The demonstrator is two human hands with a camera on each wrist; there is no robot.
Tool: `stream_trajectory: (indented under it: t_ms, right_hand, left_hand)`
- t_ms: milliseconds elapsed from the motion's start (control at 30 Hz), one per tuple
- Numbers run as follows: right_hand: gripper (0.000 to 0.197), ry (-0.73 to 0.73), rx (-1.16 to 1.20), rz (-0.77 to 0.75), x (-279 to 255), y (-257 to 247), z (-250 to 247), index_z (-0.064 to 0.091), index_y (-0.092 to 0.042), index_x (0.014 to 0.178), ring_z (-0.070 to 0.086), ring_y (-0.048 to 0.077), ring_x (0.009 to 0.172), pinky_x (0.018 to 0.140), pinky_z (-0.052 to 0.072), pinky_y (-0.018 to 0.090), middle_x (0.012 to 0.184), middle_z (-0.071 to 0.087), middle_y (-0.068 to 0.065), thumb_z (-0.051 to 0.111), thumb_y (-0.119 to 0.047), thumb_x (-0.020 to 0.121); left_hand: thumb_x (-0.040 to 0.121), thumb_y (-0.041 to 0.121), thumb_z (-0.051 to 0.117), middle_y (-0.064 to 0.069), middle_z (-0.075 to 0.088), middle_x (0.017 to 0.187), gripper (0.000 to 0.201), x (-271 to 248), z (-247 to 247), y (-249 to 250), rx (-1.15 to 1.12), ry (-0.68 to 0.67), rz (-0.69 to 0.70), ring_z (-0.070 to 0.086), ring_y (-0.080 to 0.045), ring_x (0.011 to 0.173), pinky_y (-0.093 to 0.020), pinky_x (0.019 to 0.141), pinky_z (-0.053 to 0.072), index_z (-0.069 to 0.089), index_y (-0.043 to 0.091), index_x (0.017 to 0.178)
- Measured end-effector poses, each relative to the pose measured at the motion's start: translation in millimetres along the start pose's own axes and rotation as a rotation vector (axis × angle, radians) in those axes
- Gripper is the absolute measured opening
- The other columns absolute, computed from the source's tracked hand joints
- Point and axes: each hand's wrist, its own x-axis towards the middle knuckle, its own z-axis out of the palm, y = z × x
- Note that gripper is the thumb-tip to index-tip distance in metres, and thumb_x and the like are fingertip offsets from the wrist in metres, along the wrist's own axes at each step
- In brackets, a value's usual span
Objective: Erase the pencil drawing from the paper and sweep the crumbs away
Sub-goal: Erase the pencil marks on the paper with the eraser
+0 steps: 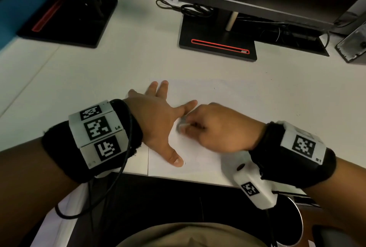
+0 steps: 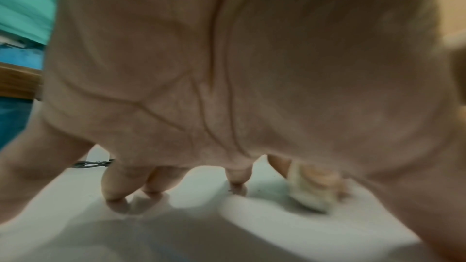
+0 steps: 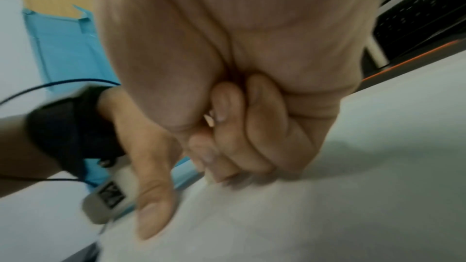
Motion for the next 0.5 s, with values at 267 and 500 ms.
stream_trajectory:
  t_ms: [267,500]
  right_hand:
    - [0.036,-0.001,-0.020,0.014,15.4,0.8,0.0,0.073,-0.012,0.102,0.065,0.020,0.078,0.078,0.055,0.039,0.094,0.073,0.006,0.046,-0.035,0.107]
    - [0.040,0.026,-0.029,0.024,18.3,1.7,-0.1,0.072,-0.007,0.096,0.065,0.020,0.071,0.070,0.054,0.032,0.082,0.072,0.008,0.044,-0.033,0.107]
  left_hand:
    - [0.048,0.096,0.059,-0.023,-0.033,0.156,0.136,-1.1,-1.7,0.6,-0.005,-0.023,-0.007,-0.019,-0.042,0.147,-0.067,0.114,0.013,-0.028,0.053,0.143]
    - [0.048,0.096,0.059,-0.021,-0.031,0.157,0.137,-0.8,-1.8,0.4,0.004,-0.015,-0.009,-0.017,-0.041,0.148,-0.065,0.116,0.012,-0.022,0.049,0.147]
